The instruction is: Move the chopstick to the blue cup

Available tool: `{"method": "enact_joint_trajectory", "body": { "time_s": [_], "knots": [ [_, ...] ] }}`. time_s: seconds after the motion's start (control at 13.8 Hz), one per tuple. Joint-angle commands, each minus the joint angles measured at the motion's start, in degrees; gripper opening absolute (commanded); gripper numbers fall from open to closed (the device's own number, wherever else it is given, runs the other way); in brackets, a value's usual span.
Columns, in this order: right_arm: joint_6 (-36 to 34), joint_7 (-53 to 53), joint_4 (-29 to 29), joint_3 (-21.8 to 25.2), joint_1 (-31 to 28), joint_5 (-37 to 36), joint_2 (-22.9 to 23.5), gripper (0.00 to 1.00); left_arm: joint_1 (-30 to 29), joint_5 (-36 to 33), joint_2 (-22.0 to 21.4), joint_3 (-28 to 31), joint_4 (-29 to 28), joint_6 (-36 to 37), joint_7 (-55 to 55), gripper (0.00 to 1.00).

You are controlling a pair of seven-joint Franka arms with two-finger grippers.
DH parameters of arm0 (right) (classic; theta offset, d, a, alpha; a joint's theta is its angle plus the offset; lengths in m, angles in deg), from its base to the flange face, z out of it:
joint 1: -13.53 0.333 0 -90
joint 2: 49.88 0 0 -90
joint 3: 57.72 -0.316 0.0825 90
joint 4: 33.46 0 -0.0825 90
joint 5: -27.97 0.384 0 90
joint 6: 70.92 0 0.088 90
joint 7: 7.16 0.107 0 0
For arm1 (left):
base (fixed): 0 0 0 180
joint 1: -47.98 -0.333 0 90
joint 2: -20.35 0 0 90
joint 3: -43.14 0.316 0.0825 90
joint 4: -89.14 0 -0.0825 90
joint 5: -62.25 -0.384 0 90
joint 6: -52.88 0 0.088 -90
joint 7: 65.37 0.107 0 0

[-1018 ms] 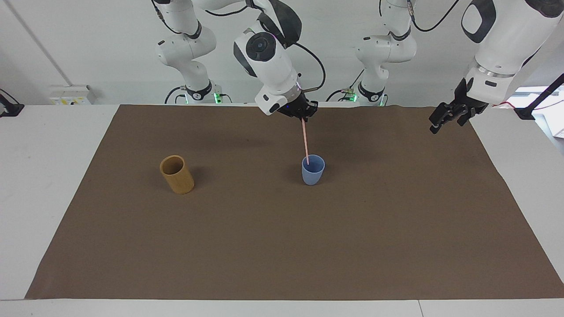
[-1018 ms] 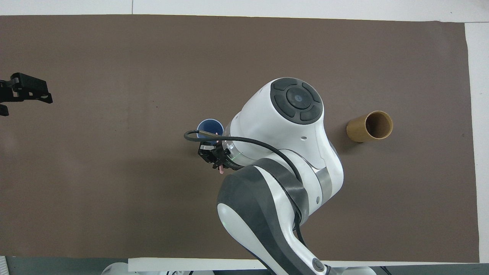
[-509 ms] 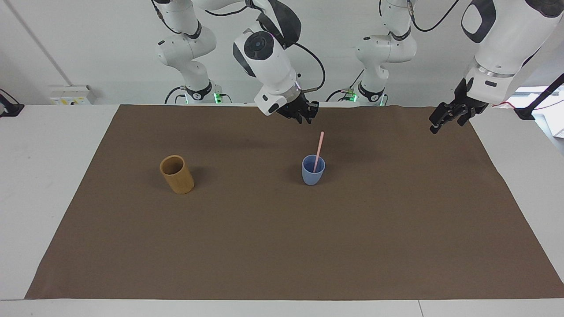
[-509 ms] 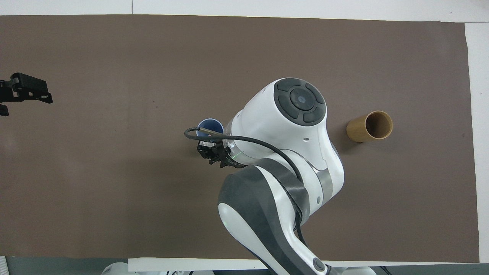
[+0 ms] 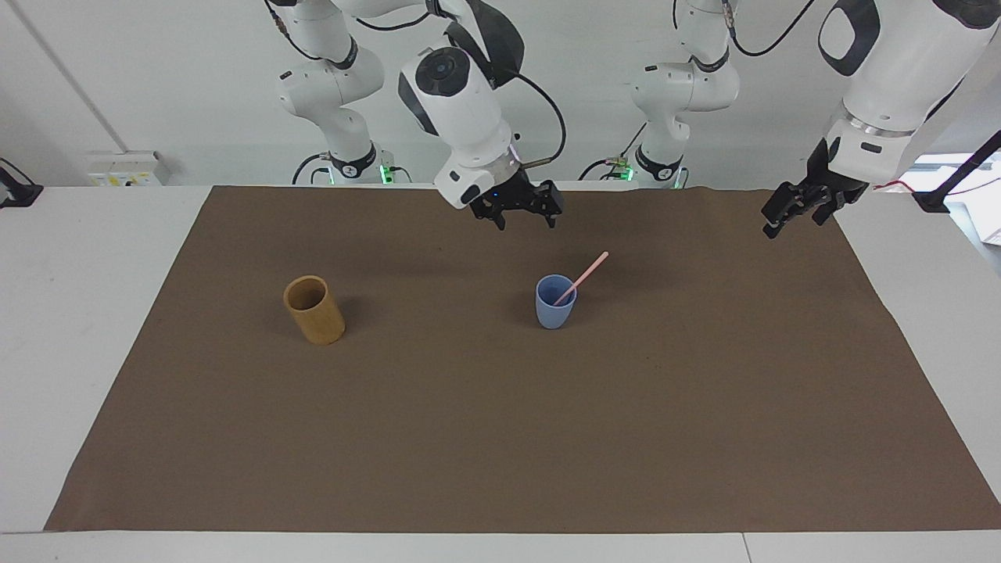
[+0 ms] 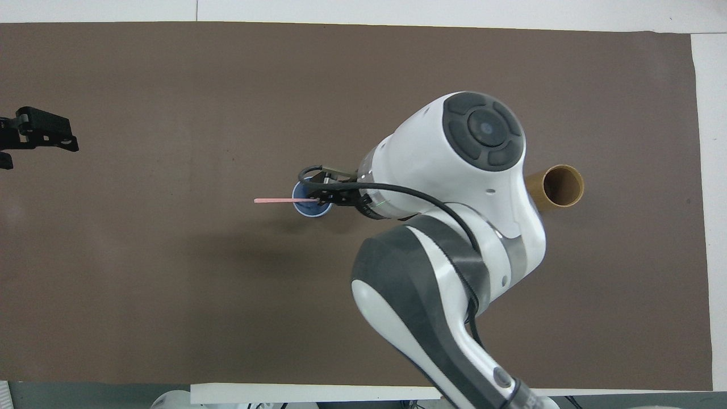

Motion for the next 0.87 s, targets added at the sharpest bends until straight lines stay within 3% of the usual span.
{"method": "enact_joint_trajectory", "body": {
  "time_s": [0.0,0.22,0.36,0.65,0.8],
  "knots": [
    [-4.3,-8.1,-0.1,-0.3,-8.3,-5.5,-3.6,1.0,-0.1,0.0,0.0,0.4,1.8,2.3,7.9,1.0],
    [-9.6,-23.6,-0.4,-0.2,-19.4,-11.9,-6.3,1.0,-0.9,0.0,-1.0,0.6,0.7,2.7,7.9,1.0],
    [-16.6,-30.3,-4.2,-0.1,-25.2,-12.8,-6.7,1.0,-0.9,0.0,-1.0,0.6,0.7,2.6,7.9,1.0],
    [-31.1,-41.8,-12.8,0.1,-33.2,-19.4,-7.0,1.0,-1.0,0.0,-1.0,0.6,0.7,2.5,7.9,1.0],
    [-34.3,-41.8,-14.9,0.1,-33.7,-20.1,-7.1,1.0,-1.0,0.0,-1.0,0.6,0.7,2.5,7.9,1.0]
  ]
}}
